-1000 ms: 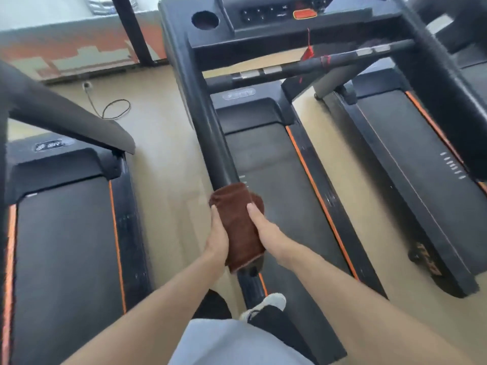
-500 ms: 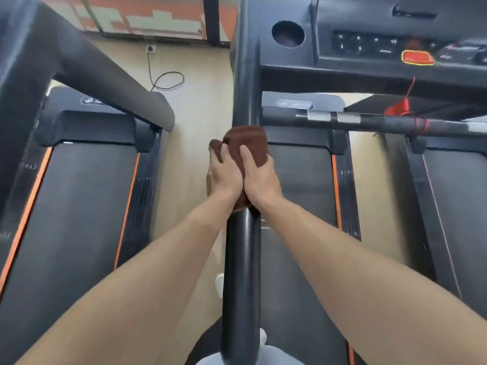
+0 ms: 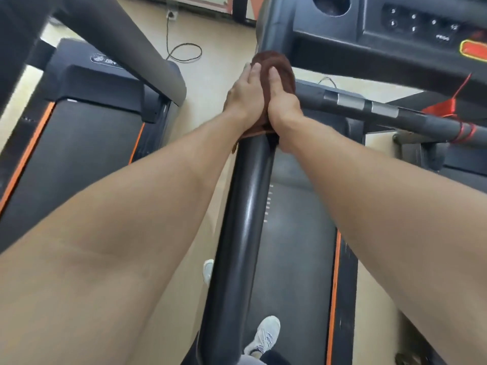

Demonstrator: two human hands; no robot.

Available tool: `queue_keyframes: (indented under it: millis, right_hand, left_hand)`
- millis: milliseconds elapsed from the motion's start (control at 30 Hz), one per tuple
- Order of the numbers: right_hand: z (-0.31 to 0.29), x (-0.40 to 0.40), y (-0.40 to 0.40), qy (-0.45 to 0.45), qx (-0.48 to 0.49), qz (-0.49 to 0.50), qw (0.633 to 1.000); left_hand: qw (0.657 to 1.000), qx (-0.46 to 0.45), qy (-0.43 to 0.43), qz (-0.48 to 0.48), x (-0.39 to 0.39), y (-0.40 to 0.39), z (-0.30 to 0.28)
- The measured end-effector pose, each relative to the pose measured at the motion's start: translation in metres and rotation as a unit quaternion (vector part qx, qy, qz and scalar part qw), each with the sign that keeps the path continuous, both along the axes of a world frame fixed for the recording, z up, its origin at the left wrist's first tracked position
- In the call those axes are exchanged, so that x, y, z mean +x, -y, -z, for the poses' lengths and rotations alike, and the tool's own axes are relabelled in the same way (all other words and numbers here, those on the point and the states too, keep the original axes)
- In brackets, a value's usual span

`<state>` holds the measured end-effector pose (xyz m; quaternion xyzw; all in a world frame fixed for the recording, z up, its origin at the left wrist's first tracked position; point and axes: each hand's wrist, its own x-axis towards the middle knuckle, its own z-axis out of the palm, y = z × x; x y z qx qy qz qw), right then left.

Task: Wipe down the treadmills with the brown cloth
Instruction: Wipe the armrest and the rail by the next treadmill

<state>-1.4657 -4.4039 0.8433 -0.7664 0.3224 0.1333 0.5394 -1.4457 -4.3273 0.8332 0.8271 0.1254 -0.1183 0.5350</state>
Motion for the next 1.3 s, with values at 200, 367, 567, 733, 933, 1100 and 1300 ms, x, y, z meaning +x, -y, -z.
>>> queue_keyframes:
  millis: [200, 367, 567, 733, 933, 1100, 1300]
  right_hand:
    - [0.007, -0.084, -0.009, 0.073, 0.013, -0.033, 0.997]
    - [0.009, -0.197, -0.021, 0.131, 0.002, -0.069, 0.989]
    - [0.015, -0.319, -0.030, 0.121, 0.029, -0.119, 0.985]
    - [0.019, -0.377, -0.033, 0.098, 0.074, -0.153, 0.981]
    - [0.017, -0.403, -0.031, 0.038, 0.055, -0.208, 0.976]
    - [0.008, -0.394, -0.025, 0.111, -0.034, -0.301, 0.947]
    - [0.013, -0.348, -0.015, 0.220, -0.105, -0.368, 0.898]
  left_hand:
    - [0.999, 0.024, -0.015, -0.018, -0.094, -0.019, 0.007]
    - [0.999, 0.040, -0.006, -0.023, -0.203, -0.034, 0.009]
    - [0.993, 0.111, 0.015, -0.020, -0.321, -0.053, 0.010]
    - [0.991, 0.095, 0.028, -0.088, -0.391, -0.056, 0.014]
    - [0.971, -0.004, -0.013, -0.240, -0.442, -0.039, 0.021]
    - [0.967, 0.011, -0.025, -0.253, -0.431, -0.034, 0.020]
    - [0.970, 0.171, -0.035, -0.168, -0.379, -0.038, 0.004]
